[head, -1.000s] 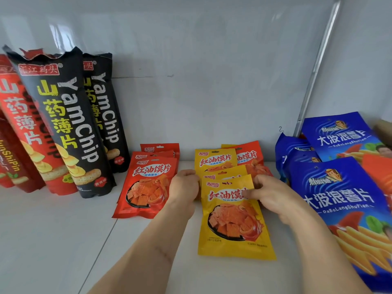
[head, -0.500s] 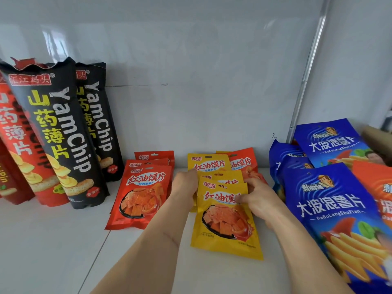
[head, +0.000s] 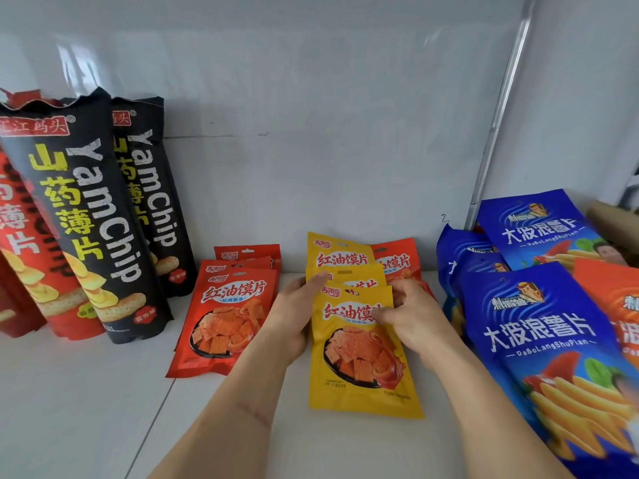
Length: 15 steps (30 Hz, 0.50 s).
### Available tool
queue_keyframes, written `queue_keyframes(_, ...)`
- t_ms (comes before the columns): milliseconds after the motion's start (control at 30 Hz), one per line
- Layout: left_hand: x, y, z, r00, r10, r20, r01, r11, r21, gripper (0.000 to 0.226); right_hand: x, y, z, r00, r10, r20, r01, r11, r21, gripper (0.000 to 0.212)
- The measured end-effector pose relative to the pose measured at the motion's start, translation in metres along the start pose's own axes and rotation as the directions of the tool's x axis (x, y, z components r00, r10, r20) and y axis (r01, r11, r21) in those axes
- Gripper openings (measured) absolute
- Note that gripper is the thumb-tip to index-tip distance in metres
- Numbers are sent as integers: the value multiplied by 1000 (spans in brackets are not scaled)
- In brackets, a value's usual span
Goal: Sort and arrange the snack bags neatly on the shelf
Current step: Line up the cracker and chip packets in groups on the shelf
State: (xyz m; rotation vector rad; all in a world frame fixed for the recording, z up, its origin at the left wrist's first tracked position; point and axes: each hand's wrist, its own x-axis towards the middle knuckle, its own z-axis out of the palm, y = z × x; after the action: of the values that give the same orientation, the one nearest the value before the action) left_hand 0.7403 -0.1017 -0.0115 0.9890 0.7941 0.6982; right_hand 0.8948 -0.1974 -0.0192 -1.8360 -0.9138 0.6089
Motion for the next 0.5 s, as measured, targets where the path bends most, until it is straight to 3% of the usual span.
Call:
queue_keyframes(300,4,-3,-4,997,-8,-77,12,999,51,18,5,-1,8,1000,-10,-9,10,1000,27,38)
queue_keyframes(500,7,4,-12,984,88,-153,-67,989,134,15,16,-4,-7,953,-138,-268,102,984,-144,37)
